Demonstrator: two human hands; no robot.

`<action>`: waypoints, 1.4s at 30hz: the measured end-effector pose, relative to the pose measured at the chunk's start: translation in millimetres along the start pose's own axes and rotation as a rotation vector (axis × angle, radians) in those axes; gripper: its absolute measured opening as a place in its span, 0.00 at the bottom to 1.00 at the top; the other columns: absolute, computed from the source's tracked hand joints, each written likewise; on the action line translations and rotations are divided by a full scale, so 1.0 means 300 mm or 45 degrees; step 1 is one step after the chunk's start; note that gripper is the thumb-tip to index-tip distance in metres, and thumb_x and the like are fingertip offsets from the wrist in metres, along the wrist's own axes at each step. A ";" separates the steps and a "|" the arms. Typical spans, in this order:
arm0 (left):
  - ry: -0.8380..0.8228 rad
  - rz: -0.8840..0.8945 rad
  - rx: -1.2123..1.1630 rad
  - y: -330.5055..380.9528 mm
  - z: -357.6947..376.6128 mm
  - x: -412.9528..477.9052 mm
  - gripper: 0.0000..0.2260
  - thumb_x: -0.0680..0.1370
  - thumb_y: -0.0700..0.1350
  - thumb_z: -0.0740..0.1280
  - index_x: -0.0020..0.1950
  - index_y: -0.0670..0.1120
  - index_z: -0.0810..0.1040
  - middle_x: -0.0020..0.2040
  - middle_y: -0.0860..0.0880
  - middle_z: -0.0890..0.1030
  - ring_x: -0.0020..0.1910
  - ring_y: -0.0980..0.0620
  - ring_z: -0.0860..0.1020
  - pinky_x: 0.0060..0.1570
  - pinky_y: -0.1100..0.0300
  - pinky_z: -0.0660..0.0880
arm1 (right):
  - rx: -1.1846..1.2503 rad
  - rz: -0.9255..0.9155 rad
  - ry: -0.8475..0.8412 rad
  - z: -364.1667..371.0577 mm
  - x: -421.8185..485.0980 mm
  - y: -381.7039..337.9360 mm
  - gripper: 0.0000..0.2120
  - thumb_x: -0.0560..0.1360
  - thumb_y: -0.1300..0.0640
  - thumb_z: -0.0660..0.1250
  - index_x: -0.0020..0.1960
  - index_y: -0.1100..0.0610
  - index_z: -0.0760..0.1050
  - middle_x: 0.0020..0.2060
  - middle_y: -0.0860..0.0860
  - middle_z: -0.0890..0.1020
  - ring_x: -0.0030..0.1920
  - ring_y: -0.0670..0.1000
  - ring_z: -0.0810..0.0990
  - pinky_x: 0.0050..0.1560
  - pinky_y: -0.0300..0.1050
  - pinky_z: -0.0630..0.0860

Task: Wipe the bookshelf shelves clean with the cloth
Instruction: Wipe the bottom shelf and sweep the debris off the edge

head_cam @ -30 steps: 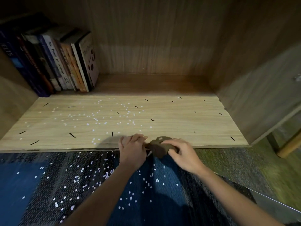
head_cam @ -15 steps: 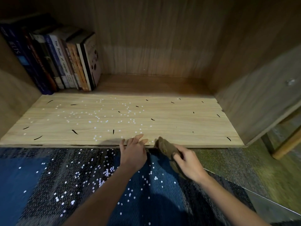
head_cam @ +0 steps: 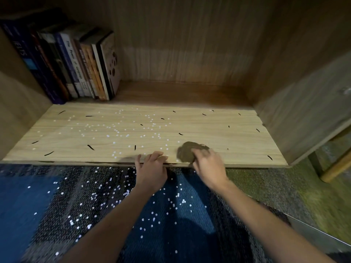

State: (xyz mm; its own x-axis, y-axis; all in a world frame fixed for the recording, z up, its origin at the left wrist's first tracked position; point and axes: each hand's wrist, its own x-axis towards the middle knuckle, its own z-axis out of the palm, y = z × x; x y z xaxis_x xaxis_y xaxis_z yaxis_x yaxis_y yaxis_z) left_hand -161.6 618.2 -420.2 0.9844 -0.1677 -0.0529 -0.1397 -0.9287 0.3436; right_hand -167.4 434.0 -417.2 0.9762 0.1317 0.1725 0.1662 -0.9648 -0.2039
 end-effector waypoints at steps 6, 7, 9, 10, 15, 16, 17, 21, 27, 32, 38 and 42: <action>-0.011 0.010 0.046 -0.024 0.008 -0.016 0.20 0.77 0.44 0.58 0.70 0.55 0.66 0.71 0.57 0.63 0.71 0.55 0.61 0.71 0.45 0.43 | 0.232 -0.414 -0.097 0.000 -0.089 -0.063 0.16 0.72 0.61 0.63 0.60 0.57 0.76 0.49 0.52 0.82 0.49 0.51 0.78 0.51 0.49 0.76; -0.020 0.015 0.052 -0.026 0.011 -0.020 0.20 0.77 0.45 0.58 0.70 0.55 0.66 0.71 0.57 0.63 0.71 0.56 0.61 0.71 0.45 0.43 | 0.333 -0.316 -0.063 -0.014 -0.102 -0.056 0.17 0.74 0.59 0.59 0.62 0.57 0.75 0.51 0.51 0.82 0.51 0.49 0.76 0.54 0.47 0.74; -0.004 0.028 0.061 -0.031 0.018 -0.022 0.21 0.78 0.45 0.58 0.70 0.55 0.65 0.72 0.57 0.62 0.71 0.56 0.60 0.71 0.44 0.42 | 0.450 -0.126 0.071 -0.034 -0.110 -0.033 0.18 0.75 0.57 0.57 0.64 0.56 0.72 0.55 0.51 0.80 0.53 0.44 0.72 0.55 0.44 0.71; 0.010 0.023 0.054 -0.029 0.020 -0.023 0.21 0.78 0.45 0.58 0.71 0.54 0.65 0.72 0.56 0.61 0.72 0.56 0.59 0.71 0.44 0.42 | 0.442 -0.094 0.052 -0.041 -0.110 -0.025 0.18 0.76 0.58 0.59 0.65 0.56 0.71 0.56 0.51 0.79 0.53 0.44 0.71 0.55 0.44 0.71; 0.026 0.053 0.015 0.007 -0.002 0.013 0.22 0.78 0.45 0.59 0.72 0.54 0.64 0.73 0.56 0.61 0.72 0.56 0.59 0.71 0.44 0.41 | 0.484 -0.038 0.059 -0.089 -0.104 -0.041 0.19 0.77 0.61 0.60 0.68 0.56 0.69 0.58 0.51 0.78 0.57 0.51 0.73 0.57 0.46 0.71; 0.008 0.059 0.023 0.016 -0.012 0.028 0.22 0.78 0.45 0.59 0.72 0.54 0.64 0.74 0.55 0.60 0.72 0.56 0.59 0.71 0.43 0.41 | 0.471 -0.037 0.041 -0.098 -0.088 -0.044 0.19 0.77 0.61 0.59 0.68 0.56 0.68 0.59 0.51 0.78 0.58 0.51 0.73 0.59 0.46 0.70; 0.000 0.079 0.030 0.034 -0.018 0.050 0.22 0.78 0.44 0.59 0.72 0.55 0.64 0.74 0.55 0.60 0.72 0.55 0.59 0.72 0.43 0.42 | 0.482 -0.007 0.038 -0.108 -0.068 -0.034 0.19 0.78 0.61 0.59 0.68 0.55 0.67 0.60 0.51 0.77 0.59 0.50 0.72 0.61 0.45 0.69; -0.027 0.102 0.026 0.108 -0.048 0.158 0.21 0.79 0.45 0.56 0.72 0.52 0.63 0.74 0.54 0.60 0.72 0.55 0.59 0.72 0.45 0.41 | 0.453 0.072 0.076 -0.149 0.056 0.021 0.19 0.77 0.61 0.58 0.67 0.55 0.69 0.59 0.51 0.78 0.57 0.51 0.73 0.56 0.45 0.70; -0.008 0.133 0.033 0.193 -0.049 0.337 0.20 0.79 0.45 0.55 0.72 0.52 0.64 0.74 0.54 0.61 0.72 0.54 0.59 0.72 0.45 0.45 | 0.280 0.091 0.074 -0.128 0.192 0.129 0.18 0.76 0.60 0.59 0.65 0.55 0.70 0.57 0.54 0.79 0.56 0.56 0.74 0.54 0.49 0.73; -0.061 0.122 0.054 0.211 -0.020 0.468 0.22 0.79 0.47 0.56 0.74 0.52 0.61 0.76 0.54 0.58 0.73 0.54 0.58 0.72 0.46 0.47 | 0.249 0.149 0.157 -0.096 0.321 0.252 0.18 0.76 0.60 0.58 0.65 0.54 0.70 0.57 0.54 0.78 0.57 0.56 0.72 0.55 0.50 0.72; -0.276 0.134 0.163 0.234 0.002 0.626 0.26 0.78 0.54 0.56 0.75 0.54 0.55 0.77 0.53 0.53 0.75 0.50 0.51 0.71 0.40 0.44 | 0.158 0.256 0.199 -0.068 0.511 0.400 0.16 0.77 0.60 0.57 0.64 0.53 0.69 0.59 0.54 0.77 0.58 0.57 0.71 0.57 0.52 0.71; -0.361 0.121 0.250 0.264 0.028 0.662 0.25 0.79 0.56 0.52 0.75 0.54 0.54 0.77 0.50 0.52 0.75 0.49 0.51 0.70 0.37 0.41 | -0.073 0.284 0.207 -0.062 0.633 0.452 0.17 0.78 0.59 0.56 0.66 0.53 0.68 0.59 0.55 0.76 0.59 0.58 0.71 0.57 0.53 0.69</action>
State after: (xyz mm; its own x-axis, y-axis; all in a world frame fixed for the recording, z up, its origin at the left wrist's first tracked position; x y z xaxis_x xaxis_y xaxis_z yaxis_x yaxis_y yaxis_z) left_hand 22.0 508.6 -411.5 0.9011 -0.3157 -0.2972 -0.2739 -0.9458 0.1742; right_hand 37.8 323.8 -394.1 0.9518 -0.1194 0.2827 -0.0632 -0.9777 -0.2003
